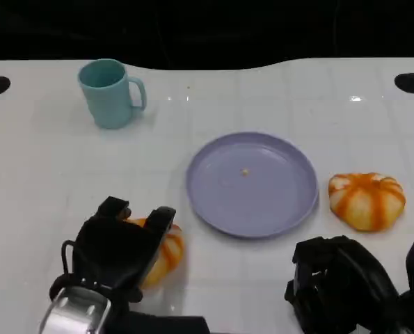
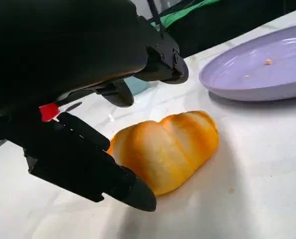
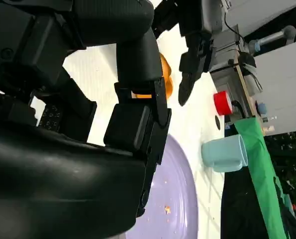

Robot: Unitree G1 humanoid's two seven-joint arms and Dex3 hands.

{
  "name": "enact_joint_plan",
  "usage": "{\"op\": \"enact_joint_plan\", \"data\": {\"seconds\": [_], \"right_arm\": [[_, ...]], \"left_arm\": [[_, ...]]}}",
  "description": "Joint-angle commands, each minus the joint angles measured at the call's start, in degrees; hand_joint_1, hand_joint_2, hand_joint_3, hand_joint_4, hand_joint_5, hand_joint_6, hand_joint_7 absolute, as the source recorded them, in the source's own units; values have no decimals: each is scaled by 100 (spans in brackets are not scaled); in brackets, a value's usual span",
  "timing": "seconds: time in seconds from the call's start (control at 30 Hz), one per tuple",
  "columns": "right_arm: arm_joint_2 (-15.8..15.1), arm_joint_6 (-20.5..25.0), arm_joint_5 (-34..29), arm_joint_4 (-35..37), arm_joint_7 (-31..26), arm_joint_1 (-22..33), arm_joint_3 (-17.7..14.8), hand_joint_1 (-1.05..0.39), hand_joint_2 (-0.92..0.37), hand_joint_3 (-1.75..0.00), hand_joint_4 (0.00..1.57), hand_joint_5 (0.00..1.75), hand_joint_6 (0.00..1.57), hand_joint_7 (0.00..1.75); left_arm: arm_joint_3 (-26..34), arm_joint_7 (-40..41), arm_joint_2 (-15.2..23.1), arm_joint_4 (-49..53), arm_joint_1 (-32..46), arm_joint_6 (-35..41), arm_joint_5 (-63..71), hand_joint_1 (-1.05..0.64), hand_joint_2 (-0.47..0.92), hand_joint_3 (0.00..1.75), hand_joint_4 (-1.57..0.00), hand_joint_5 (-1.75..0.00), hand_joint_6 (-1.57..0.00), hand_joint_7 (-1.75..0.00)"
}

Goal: Grasp the bread from the table and place it into the plate.

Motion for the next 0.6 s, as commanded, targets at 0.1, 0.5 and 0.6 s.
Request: {"op": "enact_joint_plan", "data": {"seconds": [0.1,0.5,0.6], "right_arm": [[-40,-68,53,23,19,-46,-64,-105,2,-145,153,132,157,97],[-52,7,57,-78,-17,18,-57,-105,3,-145,153,133,157,98],[-55,11,54,-108,-15,36,-47,-105,3,-146,154,133,157,98]], "left_arm": [[-124,77,-120,300,-187,360,-51,-54,66,1,-15,-67,-27,-4],[-323,-80,-356,713,-495,791,-383,-61,71,1,-8,-83,-25,-2],[-369,115,-373,918,-553,794,-464,-61,71,1,-7,-83,-25,-2]]}}
